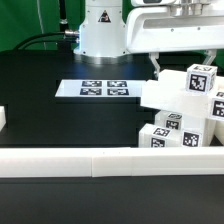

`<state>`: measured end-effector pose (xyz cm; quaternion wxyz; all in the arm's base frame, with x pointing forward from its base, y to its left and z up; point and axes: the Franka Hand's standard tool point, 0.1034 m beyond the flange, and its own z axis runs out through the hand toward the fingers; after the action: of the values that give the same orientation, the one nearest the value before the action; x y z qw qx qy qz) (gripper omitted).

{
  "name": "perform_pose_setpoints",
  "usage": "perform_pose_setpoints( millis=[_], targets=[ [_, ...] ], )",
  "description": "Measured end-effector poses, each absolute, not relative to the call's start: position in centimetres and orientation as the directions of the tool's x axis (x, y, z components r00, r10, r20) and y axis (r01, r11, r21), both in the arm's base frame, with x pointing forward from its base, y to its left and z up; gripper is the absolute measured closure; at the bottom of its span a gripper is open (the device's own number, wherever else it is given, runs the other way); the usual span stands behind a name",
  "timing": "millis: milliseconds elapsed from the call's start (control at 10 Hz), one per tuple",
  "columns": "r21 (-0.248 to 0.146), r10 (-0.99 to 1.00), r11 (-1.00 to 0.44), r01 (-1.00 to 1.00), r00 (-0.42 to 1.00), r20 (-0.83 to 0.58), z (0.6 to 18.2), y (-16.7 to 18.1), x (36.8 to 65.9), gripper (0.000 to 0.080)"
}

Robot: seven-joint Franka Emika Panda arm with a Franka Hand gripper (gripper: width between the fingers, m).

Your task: Assemble chair

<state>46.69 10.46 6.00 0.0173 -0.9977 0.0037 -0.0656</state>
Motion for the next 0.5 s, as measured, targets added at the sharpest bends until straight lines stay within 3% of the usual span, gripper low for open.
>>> perform_pose_setpoints(
  millis=[300,500],
  targets=[
    [-0.015,0.007,-1.0,0.009,0.992,0.129,3.9,10.6,45.6,0.015],
    [-0.009,0.009,-1.0,0.01,0.991,0.133,3.5,10.3,45.6,0.015]
  ],
)
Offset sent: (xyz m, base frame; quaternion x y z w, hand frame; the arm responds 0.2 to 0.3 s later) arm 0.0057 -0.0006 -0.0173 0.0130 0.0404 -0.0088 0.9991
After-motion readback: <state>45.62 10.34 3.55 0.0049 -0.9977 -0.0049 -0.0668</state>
